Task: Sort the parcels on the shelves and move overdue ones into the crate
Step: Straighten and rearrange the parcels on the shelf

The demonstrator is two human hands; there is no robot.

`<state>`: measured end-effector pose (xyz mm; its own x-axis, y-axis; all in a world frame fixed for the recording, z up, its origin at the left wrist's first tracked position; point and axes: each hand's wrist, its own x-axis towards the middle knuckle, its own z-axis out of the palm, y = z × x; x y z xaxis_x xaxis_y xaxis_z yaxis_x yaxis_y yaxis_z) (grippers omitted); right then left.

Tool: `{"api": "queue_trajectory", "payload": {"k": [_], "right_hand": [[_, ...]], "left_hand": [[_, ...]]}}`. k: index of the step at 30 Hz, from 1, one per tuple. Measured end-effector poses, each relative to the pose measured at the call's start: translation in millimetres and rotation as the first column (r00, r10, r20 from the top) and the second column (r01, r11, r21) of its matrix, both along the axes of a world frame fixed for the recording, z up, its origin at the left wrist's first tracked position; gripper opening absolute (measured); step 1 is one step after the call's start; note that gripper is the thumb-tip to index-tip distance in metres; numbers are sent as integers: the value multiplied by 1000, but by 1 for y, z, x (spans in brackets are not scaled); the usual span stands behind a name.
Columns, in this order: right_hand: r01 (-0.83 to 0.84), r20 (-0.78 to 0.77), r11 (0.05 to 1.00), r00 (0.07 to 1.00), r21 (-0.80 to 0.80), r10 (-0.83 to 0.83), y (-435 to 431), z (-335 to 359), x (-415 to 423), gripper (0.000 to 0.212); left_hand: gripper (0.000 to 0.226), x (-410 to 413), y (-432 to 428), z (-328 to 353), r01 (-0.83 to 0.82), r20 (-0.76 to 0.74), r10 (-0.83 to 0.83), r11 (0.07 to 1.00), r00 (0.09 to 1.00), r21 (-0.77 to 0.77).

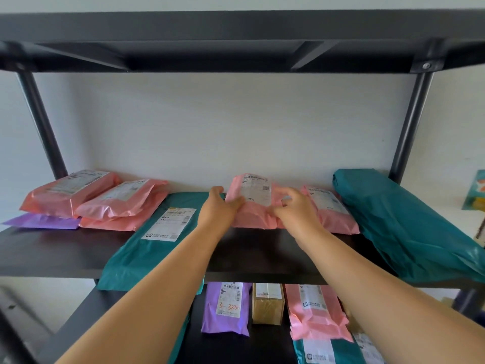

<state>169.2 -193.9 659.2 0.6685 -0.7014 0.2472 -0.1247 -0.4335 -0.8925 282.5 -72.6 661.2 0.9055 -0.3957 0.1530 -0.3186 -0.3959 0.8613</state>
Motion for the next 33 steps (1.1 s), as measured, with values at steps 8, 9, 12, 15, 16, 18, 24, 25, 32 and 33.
{"api": "queue_trajectory", "payload": {"k": [8,9,12,15,16,18,24,25,32,33], "right_hand": [[-59,-145,998,988,-15,56,4,-11,38,45],[-61,-165,998,985,-26,56,5,-12,39,46],[-62,-200,997,978,-50,51,7,-16,43,47],[-64,-227,993,973,-101,40,8,-17,43,47],[-67,-234,990,971,-120,37,9,-17,43,47],[-82,-253,982,967,-168,37,10,-15,41,47],[-73,-218,936,976,-343,-4,5,3,19,36],[-52,-206,923,978,-381,-30,0,7,11,36],[139,-240,881,932,-451,-270,-49,16,-44,38],[156,-273,887,916,-435,-295,-54,14,-48,39]], "left_hand": [[45,24,8,-11,-90,239,-33,869,971,486],[46,25,9,-13,-96,253,-42,856,967,508],[48,29,11,-18,-117,289,-51,837,956,535],[50,32,12,-18,-122,299,-59,824,953,553],[50,32,12,-17,-116,289,-59,825,956,553],[50,31,12,-15,-100,258,-52,834,965,542],[46,17,6,0,-117,336,-27,908,941,402],[43,12,0,2,-87,346,-40,934,937,346],[34,-36,-55,23,171,178,-188,979,966,110],[34,-42,-64,21,203,154,-216,974,964,96]]}}
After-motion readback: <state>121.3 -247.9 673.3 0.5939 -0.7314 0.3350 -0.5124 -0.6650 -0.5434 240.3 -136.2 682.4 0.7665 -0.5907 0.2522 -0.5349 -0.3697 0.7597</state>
